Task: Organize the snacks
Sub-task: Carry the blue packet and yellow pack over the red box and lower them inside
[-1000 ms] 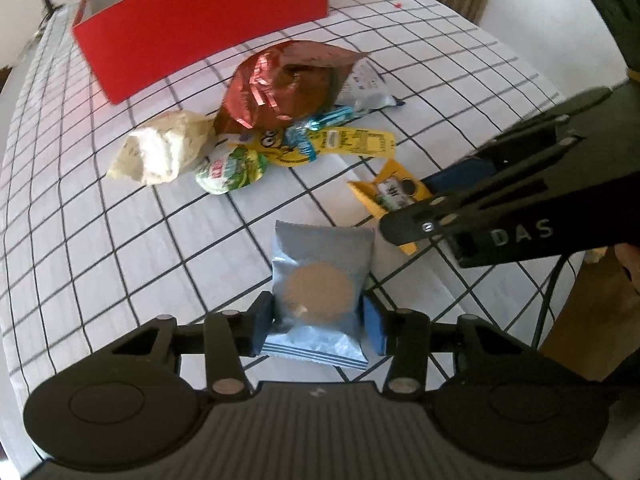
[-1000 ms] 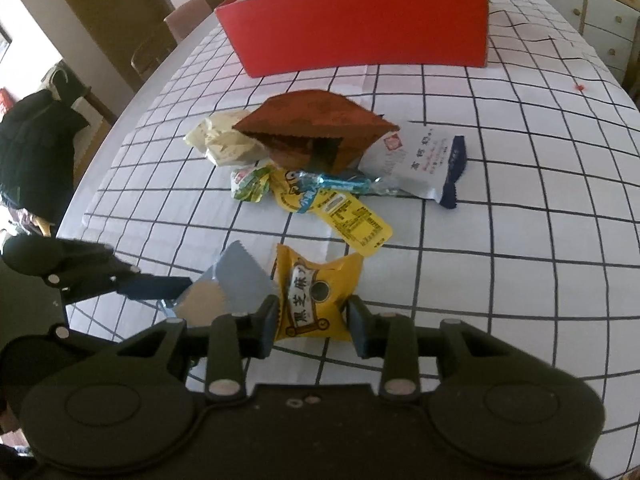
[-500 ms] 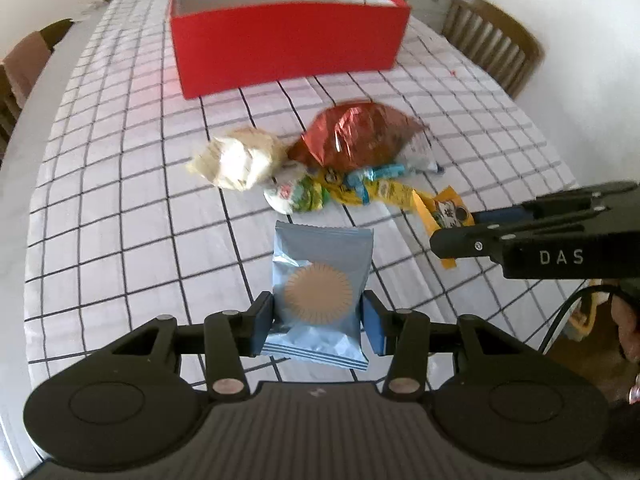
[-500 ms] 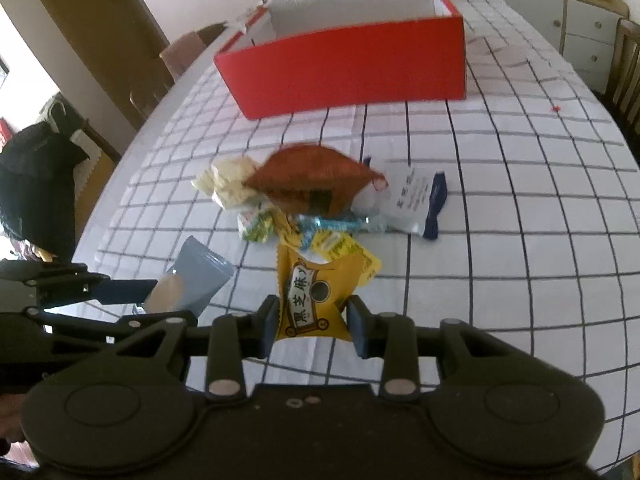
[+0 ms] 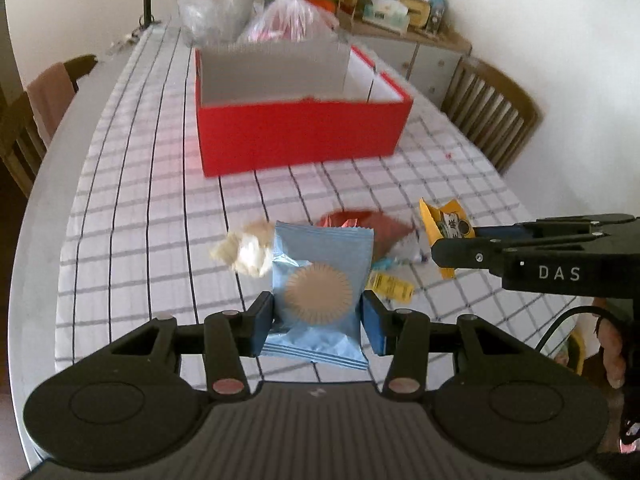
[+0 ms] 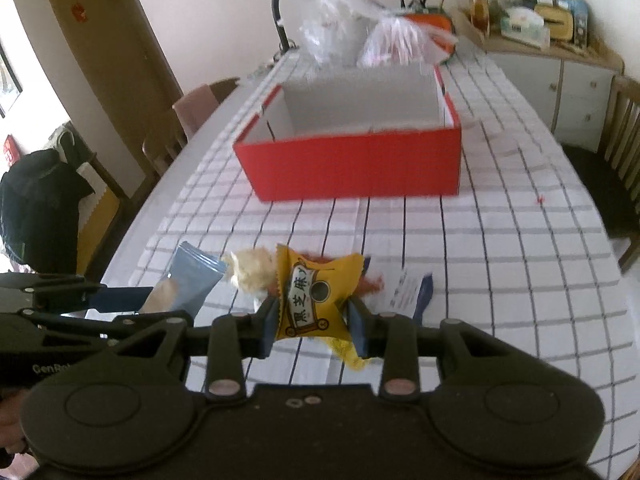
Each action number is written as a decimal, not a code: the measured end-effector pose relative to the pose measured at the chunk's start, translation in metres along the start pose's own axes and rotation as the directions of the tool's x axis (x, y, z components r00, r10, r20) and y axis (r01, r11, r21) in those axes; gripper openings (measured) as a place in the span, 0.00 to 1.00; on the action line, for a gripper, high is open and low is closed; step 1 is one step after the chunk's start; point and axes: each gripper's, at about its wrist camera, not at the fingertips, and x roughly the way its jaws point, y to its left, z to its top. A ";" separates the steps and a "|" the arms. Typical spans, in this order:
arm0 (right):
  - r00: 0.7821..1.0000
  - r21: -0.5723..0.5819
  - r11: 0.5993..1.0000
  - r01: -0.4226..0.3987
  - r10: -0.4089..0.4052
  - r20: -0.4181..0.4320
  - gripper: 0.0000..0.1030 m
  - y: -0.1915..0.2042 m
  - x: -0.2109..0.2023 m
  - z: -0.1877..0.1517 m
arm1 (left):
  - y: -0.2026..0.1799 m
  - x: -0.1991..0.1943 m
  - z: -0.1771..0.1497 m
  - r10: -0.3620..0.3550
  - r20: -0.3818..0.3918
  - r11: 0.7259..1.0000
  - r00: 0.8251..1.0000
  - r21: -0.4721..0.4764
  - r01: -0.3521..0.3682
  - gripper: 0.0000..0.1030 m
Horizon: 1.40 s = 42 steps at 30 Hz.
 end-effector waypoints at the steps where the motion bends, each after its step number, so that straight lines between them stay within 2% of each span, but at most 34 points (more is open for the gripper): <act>1: 1.000 -0.005 1.000 0.002 -0.002 0.008 0.34 0.000 -0.001 0.004 | 0.000 -0.002 0.003 0.001 0.010 1.000 1.000 -0.002 -0.001 0.45; 12: 0.995 -0.051 0.999 0.020 -0.015 0.100 0.34 -0.001 -0.013 0.046 | -0.004 -0.013 0.051 0.038 0.107 0.999 0.994 -0.013 -0.037 0.45; 22: 0.990 -0.086 0.996 0.037 -0.025 0.135 0.34 -0.010 -0.002 0.089 | -0.002 -0.011 0.098 0.069 0.170 0.998 0.983 -0.025 -0.065 0.45; 42: 0.994 -0.145 0.988 0.049 -0.035 0.102 0.34 -0.048 0.071 0.176 | 0.013 0.051 0.192 0.205 0.153 0.978 0.967 -0.066 -0.197 0.45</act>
